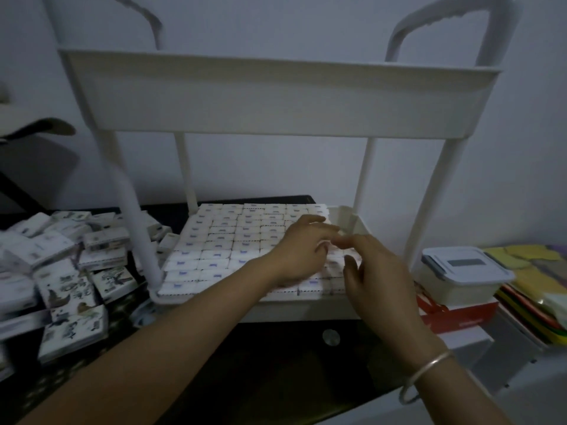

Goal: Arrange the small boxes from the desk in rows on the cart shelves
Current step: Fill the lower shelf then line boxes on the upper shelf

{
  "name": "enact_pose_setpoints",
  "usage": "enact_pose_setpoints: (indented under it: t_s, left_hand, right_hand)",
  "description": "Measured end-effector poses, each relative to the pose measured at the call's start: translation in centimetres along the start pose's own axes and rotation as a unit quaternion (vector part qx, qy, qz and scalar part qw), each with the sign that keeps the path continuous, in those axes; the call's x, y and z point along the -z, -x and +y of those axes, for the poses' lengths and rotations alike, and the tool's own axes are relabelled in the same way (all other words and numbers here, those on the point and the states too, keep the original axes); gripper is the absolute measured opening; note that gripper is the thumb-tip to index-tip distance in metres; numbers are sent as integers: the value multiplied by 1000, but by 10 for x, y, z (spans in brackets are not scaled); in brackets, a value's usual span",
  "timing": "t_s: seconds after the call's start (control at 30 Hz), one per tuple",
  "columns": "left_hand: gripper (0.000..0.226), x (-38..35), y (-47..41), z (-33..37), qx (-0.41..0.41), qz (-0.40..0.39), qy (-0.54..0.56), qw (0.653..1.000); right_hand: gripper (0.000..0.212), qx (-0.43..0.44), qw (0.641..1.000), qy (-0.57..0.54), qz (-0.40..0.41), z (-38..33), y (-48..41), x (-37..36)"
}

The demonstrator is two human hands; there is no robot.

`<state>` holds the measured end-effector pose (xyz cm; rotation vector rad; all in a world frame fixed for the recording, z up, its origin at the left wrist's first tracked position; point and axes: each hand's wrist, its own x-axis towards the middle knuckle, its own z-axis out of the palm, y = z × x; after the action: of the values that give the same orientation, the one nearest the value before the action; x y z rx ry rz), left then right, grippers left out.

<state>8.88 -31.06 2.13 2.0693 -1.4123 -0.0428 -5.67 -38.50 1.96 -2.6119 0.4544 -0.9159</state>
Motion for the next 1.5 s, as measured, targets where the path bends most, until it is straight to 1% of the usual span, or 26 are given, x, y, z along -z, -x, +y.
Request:
enact_pose_setpoints:
  t_s: [0.1,0.2,0.27,0.33,0.47,0.63,0.77,0.83,0.87,0.97,1.03,1.1,1.17,1.3,1.4,1.5]
  left_hand:
    - [38,21,53,2,18,101,-6,995]
    - [29,45,125,0,33,152,-1,988]
    - [29,61,169,-7,40,184,0,982]
    - [29,74,206,-21,52,232,-26,971]
    - [31,97,264,-58,119,327,-87,934]
    - [26,127,319,-102,211,392,-210,871]
    - [26,139,361,-130,275,404,-270,830]
    - [30,142,381,-140,303,397,-307,810]
    - [32,143,389,-144,311,390,-319,806]
    - [34,140,408,-153,323,338,-347,813]
    - [32,136,415,-155,333,303,-353,820]
    - [38,135,417,-152,341,295,-336,827]
    - [36,137,416,-149,342,300,-322,830]
    - [30,139,414,-147,344,291,-327,830]
    - [27,136,413,-144,359,291,-319,827]
    - [28,135,412,-140,376,296,-312,820]
  right_hand:
    - [25,16,994,-106,17,-30,3,-7]
    - [22,49,985,-164,-16,-63,8,-19]
    - [18,83,978,-186,-43,-85,12,-31]
    - [16,115,970,-204,-70,-107,15,-47]
    - [18,190,947,-227,-122,-157,22,-81]
    - [21,245,926,-230,-171,-217,23,-125]
    - [24,266,916,-217,-207,-253,22,-160]
    - [29,289,910,-202,-219,-268,22,-173]
    - [32,303,908,-190,-220,-274,23,-180]
    - [42,359,905,-122,-193,-290,24,-199]
    - [45,377,910,-81,-151,-298,23,-209]
    - [46,368,922,-46,-110,-304,19,-215]
    - [45,371,924,-19,-84,-308,16,-220]
    - [40,382,919,25,-97,-311,9,-230]
    - [39,365,924,17,-112,-310,5,-234]
    - [31,364,921,12,-136,-308,2,-233]
